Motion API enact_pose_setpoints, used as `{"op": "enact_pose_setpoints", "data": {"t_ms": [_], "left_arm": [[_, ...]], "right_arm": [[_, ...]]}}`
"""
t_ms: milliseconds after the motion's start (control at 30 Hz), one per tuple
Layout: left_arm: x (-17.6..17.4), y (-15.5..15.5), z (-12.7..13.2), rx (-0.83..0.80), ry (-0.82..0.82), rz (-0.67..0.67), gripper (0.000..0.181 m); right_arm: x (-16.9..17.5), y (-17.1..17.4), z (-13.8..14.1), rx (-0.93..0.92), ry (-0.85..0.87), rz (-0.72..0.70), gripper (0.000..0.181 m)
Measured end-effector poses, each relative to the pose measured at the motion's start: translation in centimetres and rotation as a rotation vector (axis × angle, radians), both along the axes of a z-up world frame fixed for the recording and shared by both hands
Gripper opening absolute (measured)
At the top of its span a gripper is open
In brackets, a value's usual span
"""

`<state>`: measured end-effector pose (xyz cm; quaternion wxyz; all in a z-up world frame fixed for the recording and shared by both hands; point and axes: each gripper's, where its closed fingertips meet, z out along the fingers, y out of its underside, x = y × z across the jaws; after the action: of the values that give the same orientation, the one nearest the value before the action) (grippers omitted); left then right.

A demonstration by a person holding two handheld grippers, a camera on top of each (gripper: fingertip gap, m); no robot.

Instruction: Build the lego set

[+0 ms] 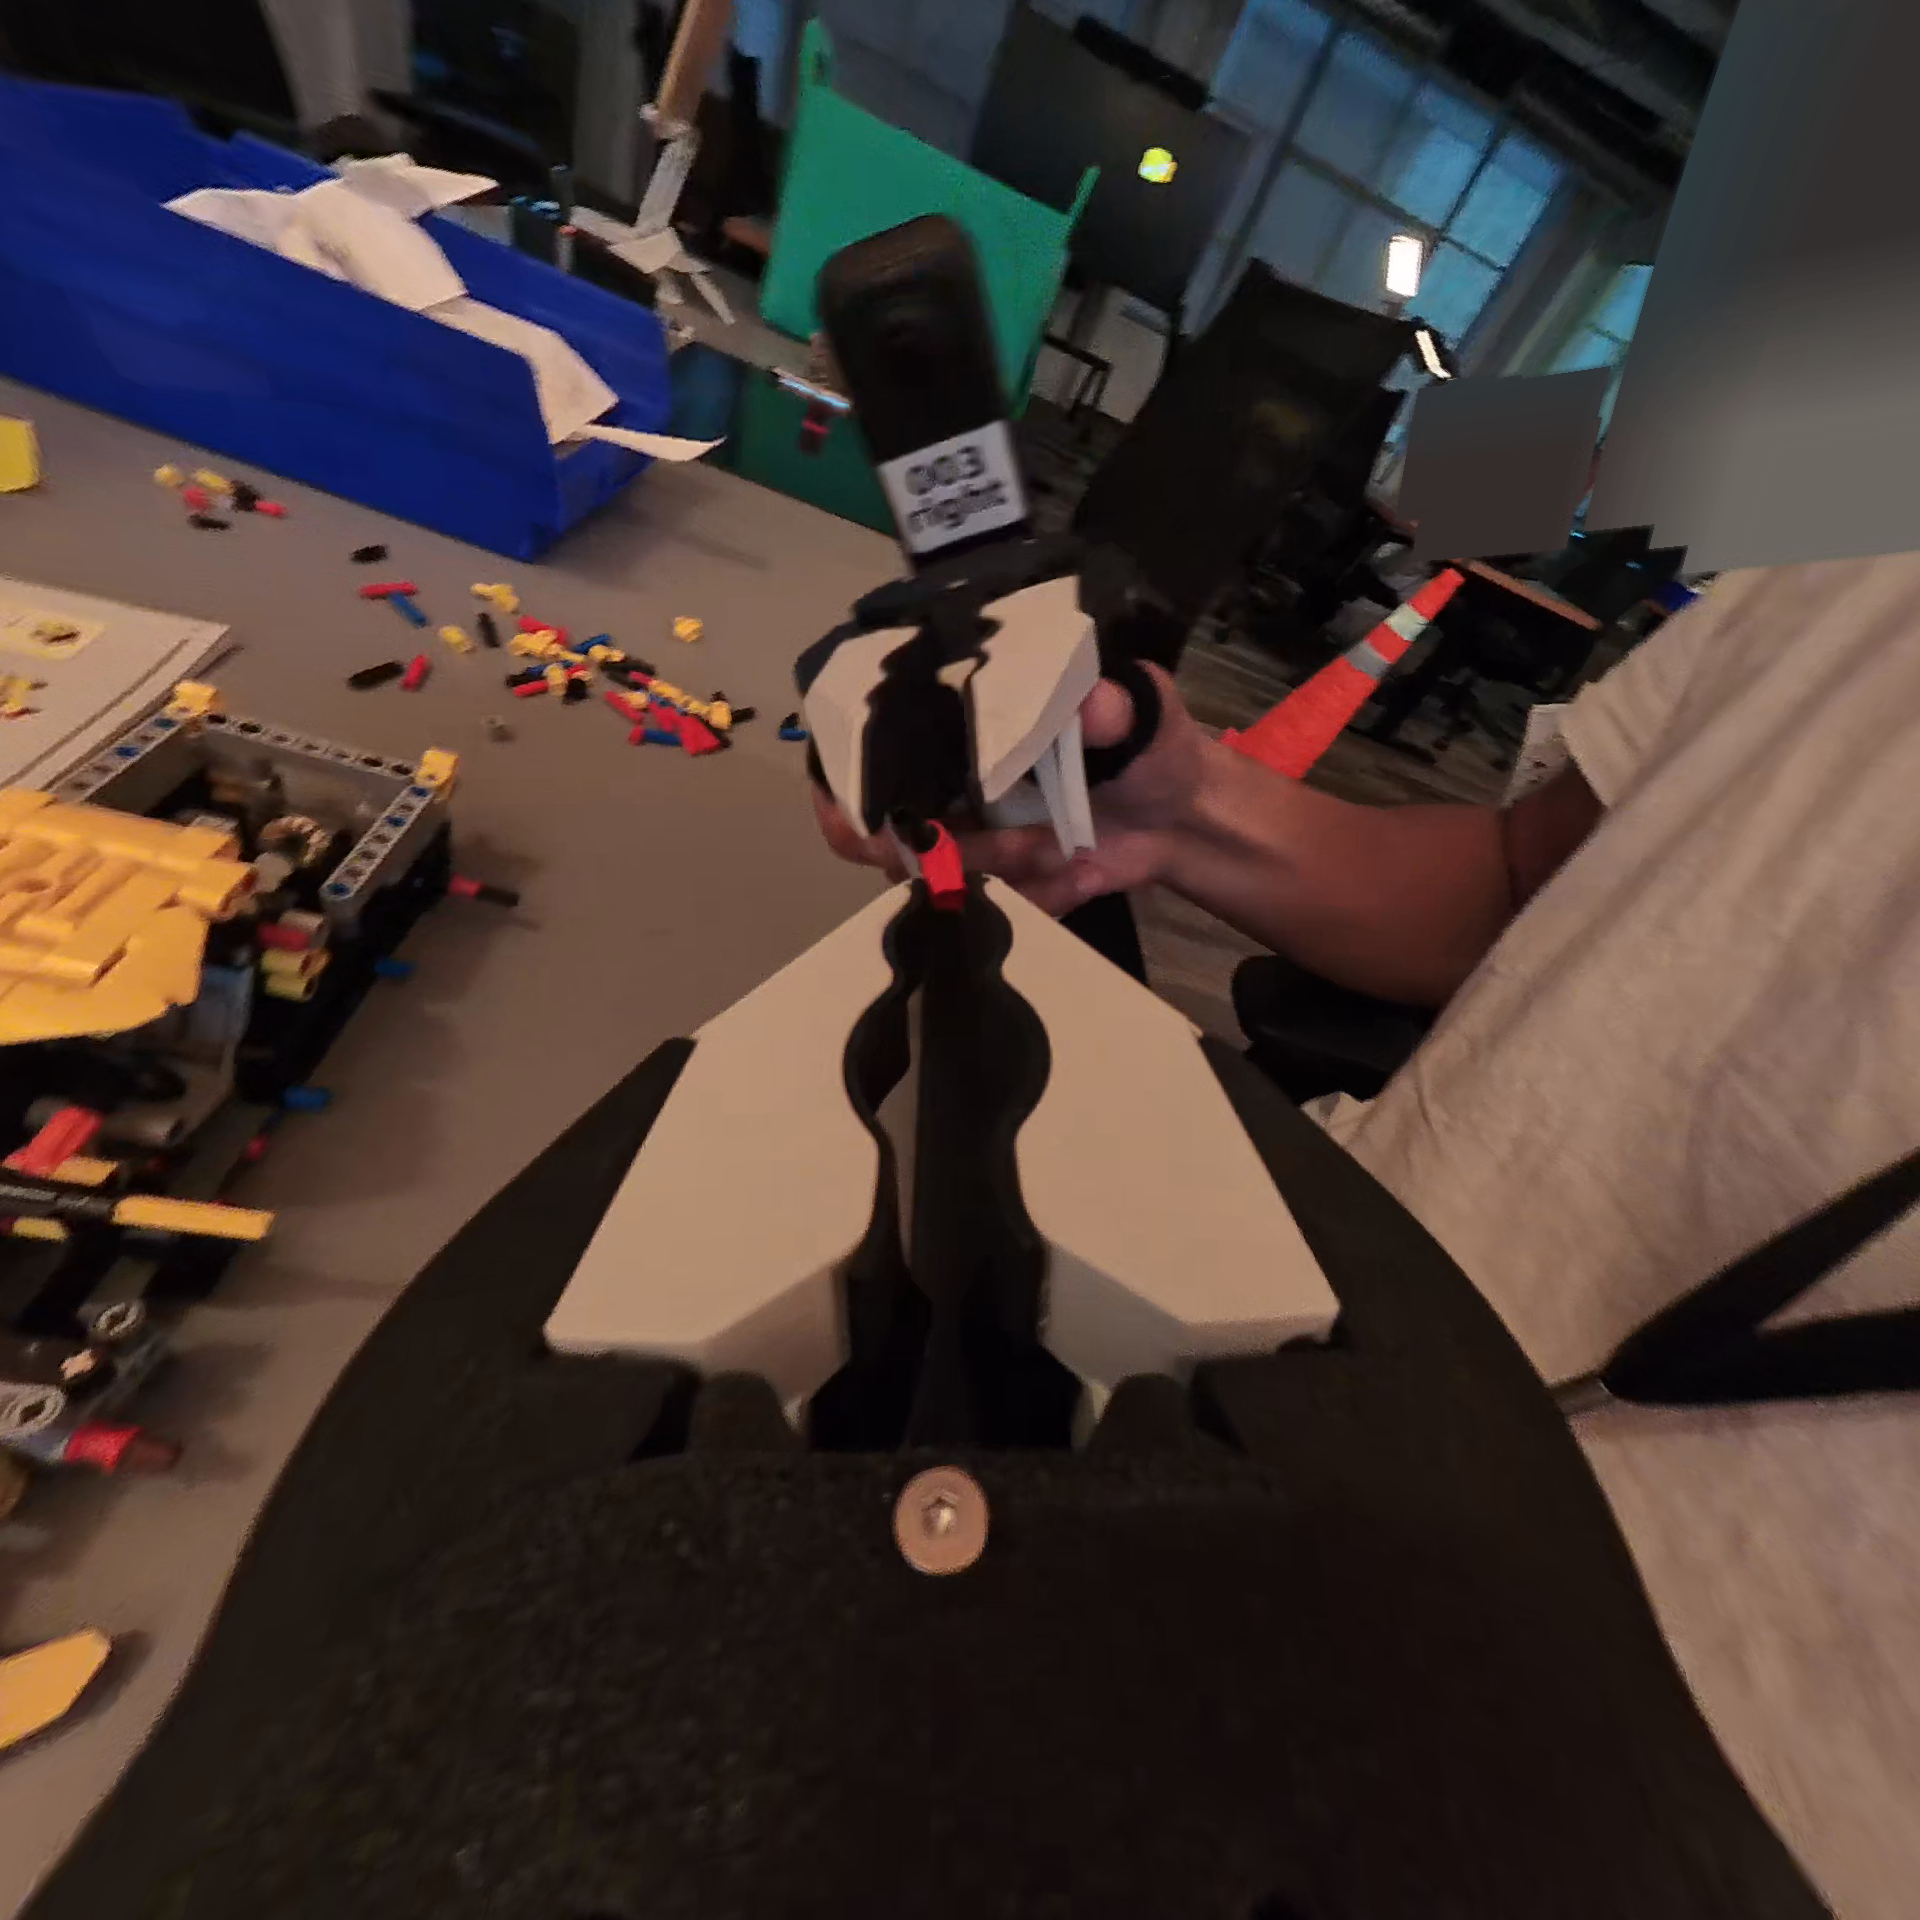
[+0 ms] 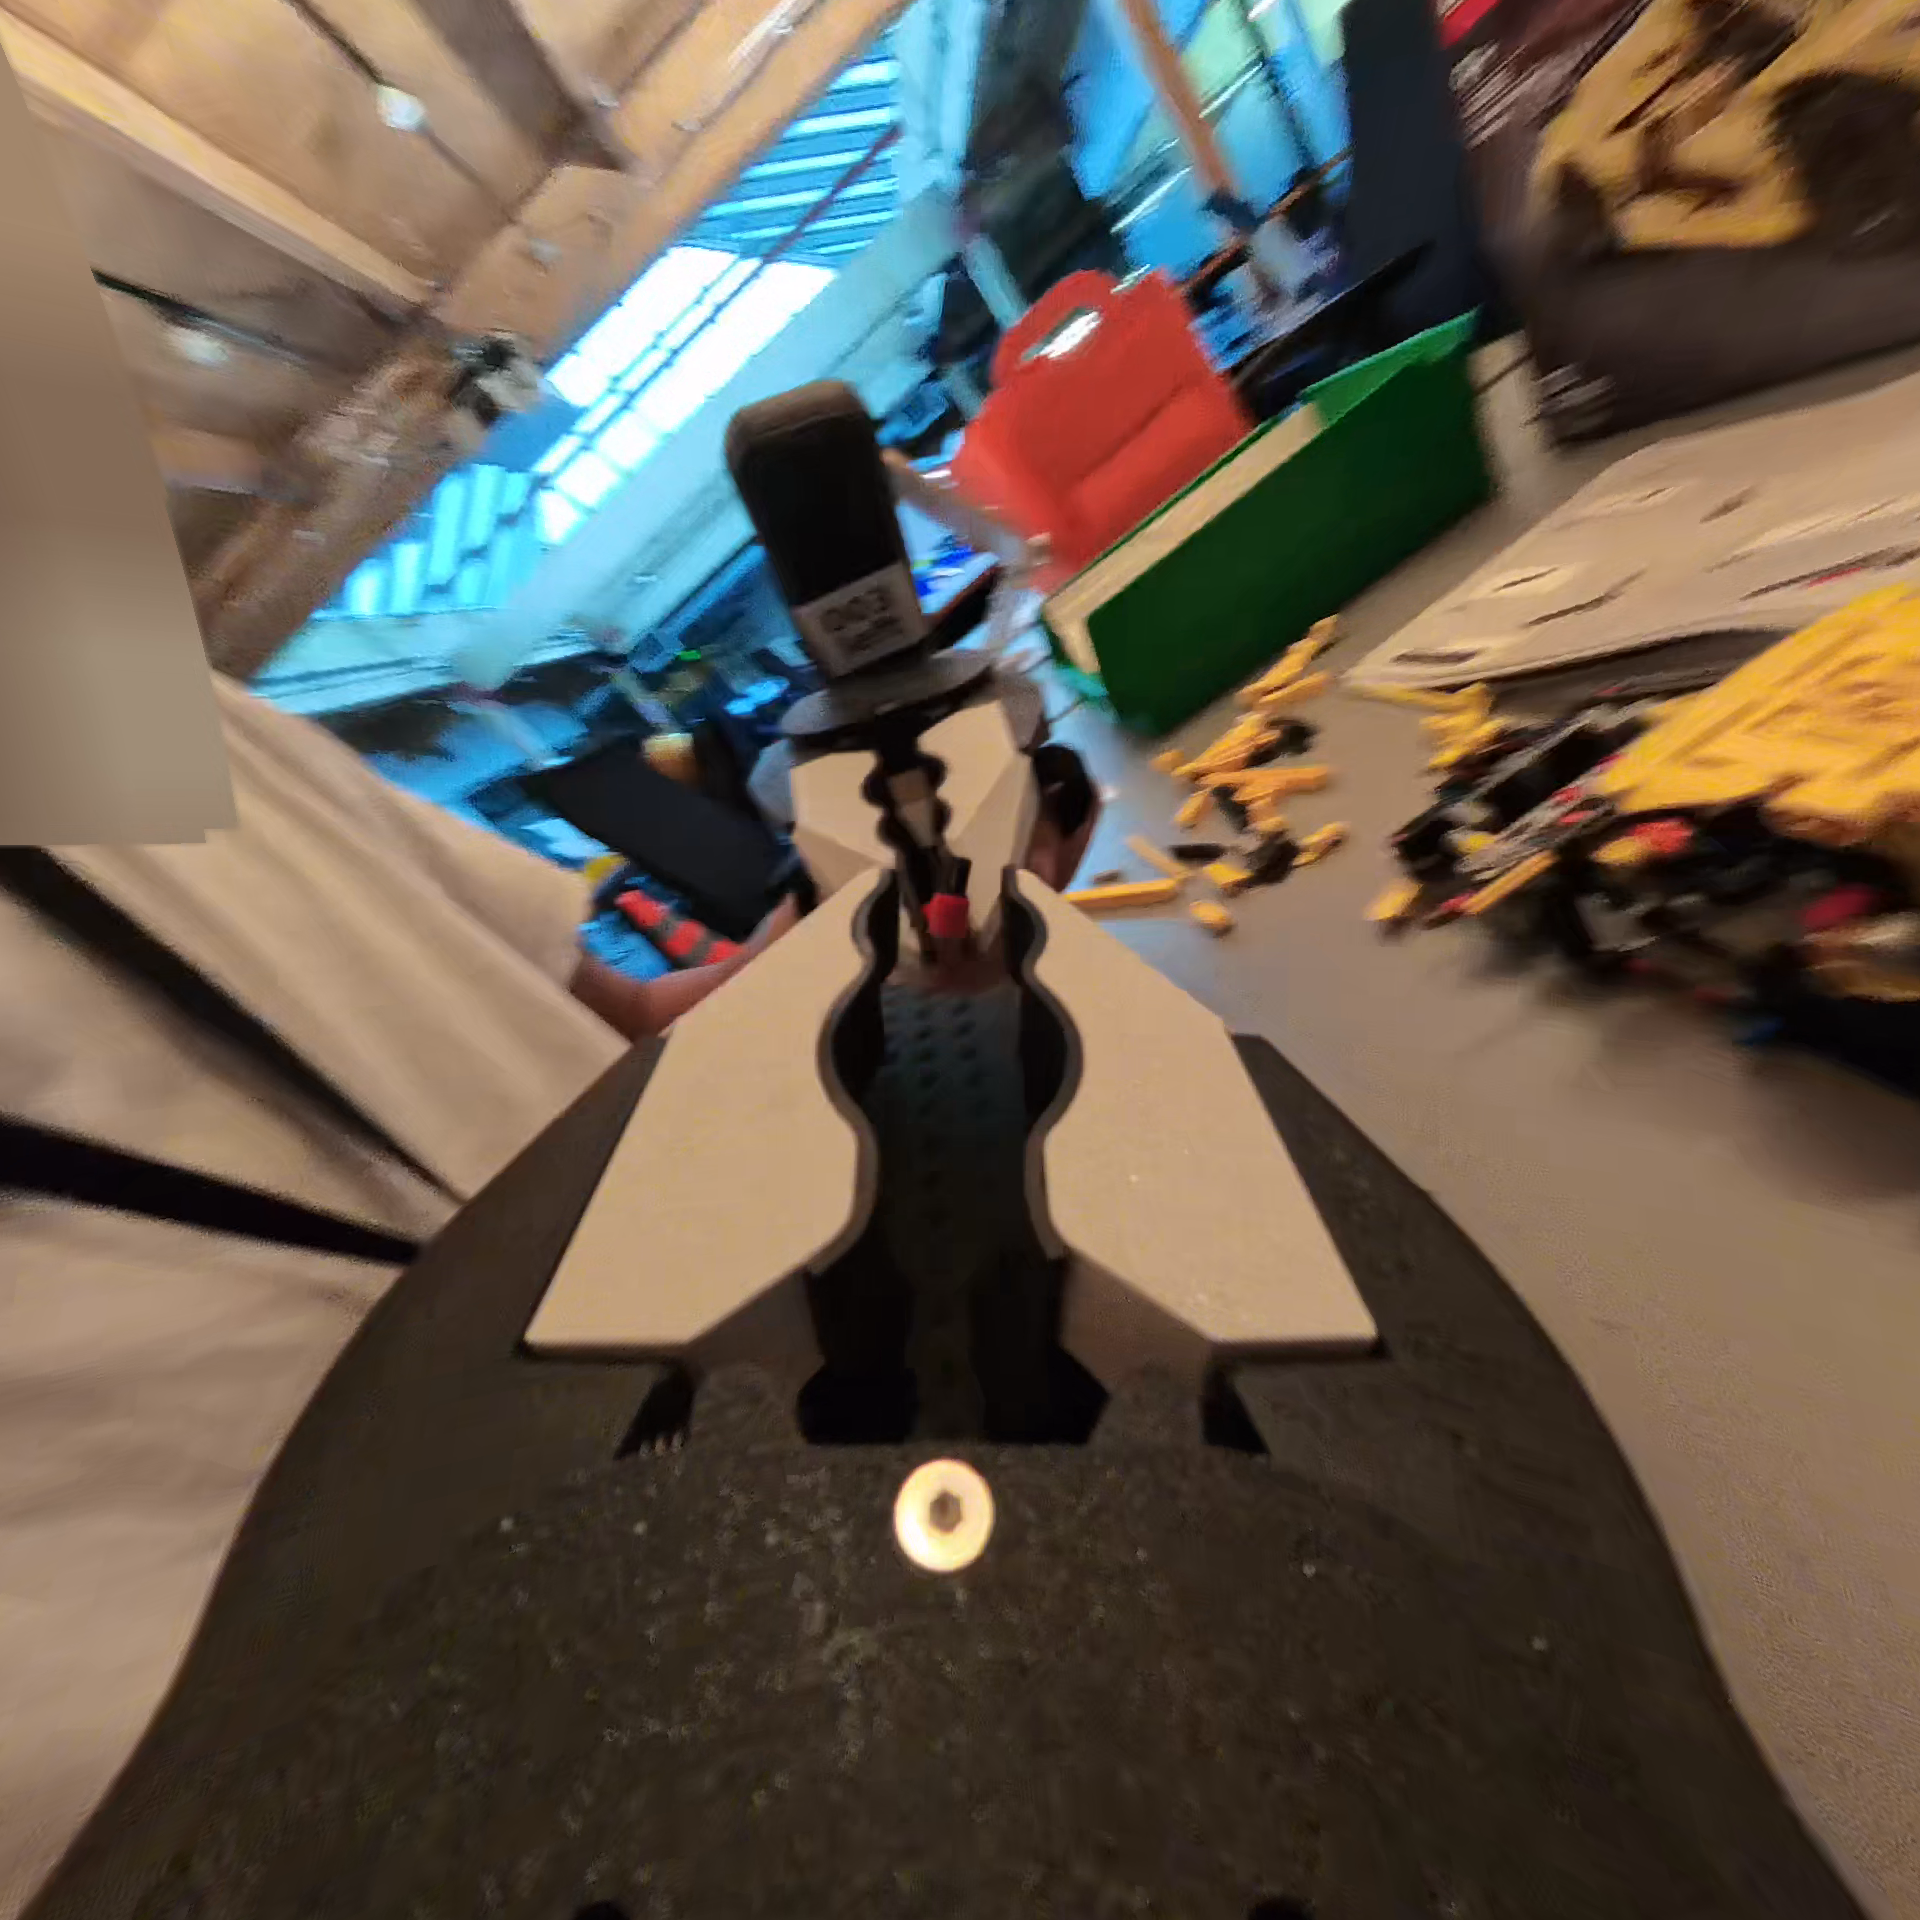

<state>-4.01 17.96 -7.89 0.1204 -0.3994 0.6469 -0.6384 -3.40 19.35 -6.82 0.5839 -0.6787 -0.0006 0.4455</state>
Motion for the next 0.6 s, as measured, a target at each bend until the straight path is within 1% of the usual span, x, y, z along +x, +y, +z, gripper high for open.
{"op": "enact_pose_setpoints", "data": {"t_ms": [67, 133, 400, 467, 600], "left_arm": [[-0.4, -0.4, 0.4, -0.01, -0.018, -0.042, 0.006], [-0.7, -0.8, 0.5, -0.005, -0.022, -0.074, 0.006], [-1.6, -1.2, 0.0, 0.117, -0.023, -0.124, 0.006], [-1.7, -1.3, -0.2, 0.147, -0.021, -0.131, 0.006], [-1.8, -1.4, -0.5, 0.184, -0.01, -0.143, 0.006]], "right_arm": [[-1.1, -0.5, -0.4, -0.011, 0.018, 0.089, 0.015], [-1.6, -0.7, -0.5, -0.004, 0.021, 0.125, 0.012], [-2.3, -1.2, -0.6, -0.001, 0.046, 0.178, 0.012], [-2.4, -1.4, -0.5, 0.005, 0.057, 0.189, 0.006], [-2.5, -1.5, -0.9, -0.011, 0.038, 0.192, 0.006]]}}
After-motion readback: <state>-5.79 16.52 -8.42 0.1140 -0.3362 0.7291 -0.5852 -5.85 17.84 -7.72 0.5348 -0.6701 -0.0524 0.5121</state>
